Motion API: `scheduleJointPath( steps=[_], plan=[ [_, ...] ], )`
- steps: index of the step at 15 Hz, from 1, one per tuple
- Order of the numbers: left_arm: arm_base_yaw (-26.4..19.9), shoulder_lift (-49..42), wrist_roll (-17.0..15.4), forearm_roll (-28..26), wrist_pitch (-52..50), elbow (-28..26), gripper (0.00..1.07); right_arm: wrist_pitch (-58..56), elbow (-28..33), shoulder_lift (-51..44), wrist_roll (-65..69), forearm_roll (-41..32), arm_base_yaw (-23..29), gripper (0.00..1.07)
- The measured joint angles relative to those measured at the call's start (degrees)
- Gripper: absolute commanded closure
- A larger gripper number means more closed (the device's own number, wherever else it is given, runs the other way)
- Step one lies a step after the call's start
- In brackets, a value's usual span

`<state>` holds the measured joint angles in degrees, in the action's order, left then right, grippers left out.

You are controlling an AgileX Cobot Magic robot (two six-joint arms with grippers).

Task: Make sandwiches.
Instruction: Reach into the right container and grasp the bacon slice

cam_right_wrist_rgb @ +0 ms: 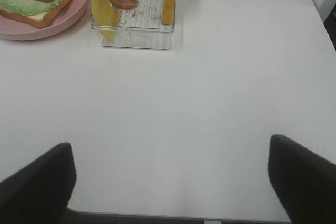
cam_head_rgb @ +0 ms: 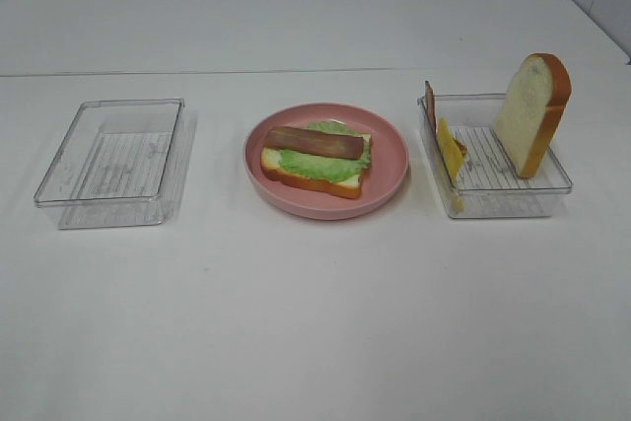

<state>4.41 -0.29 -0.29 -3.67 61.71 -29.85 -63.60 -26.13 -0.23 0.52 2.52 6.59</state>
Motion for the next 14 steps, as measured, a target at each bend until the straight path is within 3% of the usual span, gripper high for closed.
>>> scheduleJointPath(
  steps=[14],
  plan=[
    [0.0,0.0,-0.1,0.0,0.0,0.0,0.16,0.0,0.0,0.0,0.0,0.0,0.0,0.11]
  ],
)
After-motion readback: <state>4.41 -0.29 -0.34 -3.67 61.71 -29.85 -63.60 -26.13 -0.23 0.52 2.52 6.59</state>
